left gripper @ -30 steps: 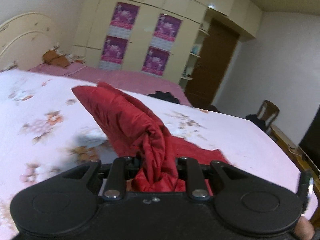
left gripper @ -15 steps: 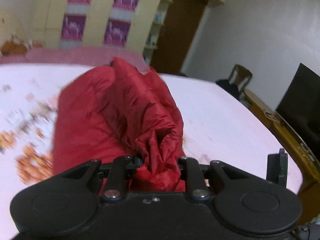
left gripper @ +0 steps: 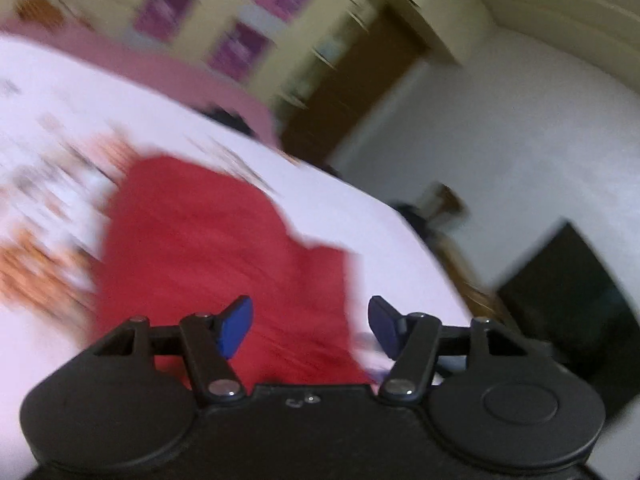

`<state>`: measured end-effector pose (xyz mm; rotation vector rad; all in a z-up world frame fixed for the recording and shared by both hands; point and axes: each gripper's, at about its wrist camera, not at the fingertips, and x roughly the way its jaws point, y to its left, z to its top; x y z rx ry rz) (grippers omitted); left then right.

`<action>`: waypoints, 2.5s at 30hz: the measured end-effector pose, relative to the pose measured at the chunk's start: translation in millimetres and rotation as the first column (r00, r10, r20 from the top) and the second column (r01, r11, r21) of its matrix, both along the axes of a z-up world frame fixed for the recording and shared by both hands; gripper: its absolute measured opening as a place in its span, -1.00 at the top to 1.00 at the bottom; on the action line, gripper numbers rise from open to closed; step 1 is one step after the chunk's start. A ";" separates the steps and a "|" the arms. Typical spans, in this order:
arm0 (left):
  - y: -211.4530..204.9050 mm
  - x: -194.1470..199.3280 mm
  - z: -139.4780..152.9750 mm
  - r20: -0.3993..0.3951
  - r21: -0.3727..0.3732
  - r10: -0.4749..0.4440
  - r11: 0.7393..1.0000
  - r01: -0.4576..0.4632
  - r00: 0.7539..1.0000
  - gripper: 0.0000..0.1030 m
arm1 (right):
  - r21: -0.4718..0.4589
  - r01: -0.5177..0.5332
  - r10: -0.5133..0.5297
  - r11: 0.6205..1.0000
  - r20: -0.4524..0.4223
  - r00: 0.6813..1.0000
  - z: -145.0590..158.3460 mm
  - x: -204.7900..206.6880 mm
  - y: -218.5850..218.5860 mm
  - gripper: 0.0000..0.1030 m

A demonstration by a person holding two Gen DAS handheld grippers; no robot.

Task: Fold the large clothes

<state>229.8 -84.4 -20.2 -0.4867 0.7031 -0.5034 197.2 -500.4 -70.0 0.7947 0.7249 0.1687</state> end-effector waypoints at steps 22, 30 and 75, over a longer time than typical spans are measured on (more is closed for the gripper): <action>-17.9 58.2 -60.9 -0.100 0.013 -0.028 0.999 0.029 0.995 0.36 | 0.088 -0.230 0.232 0.969 -0.020 0.972 -10.6 79.4 20.9 0.41; -58.3 72.9 -73.9 -0.108 0.165 -0.064 0.983 0.081 0.992 0.43 | 0.126 -0.152 0.160 0.980 -0.060 0.985 -48.2 69.5 -0.4 0.44; -27.0 58.9 -53.4 -0.004 0.246 -0.038 0.968 0.038 0.999 0.36 | -0.415 -0.276 0.322 0.867 0.045 0.946 26.4 70.2 44.1 0.55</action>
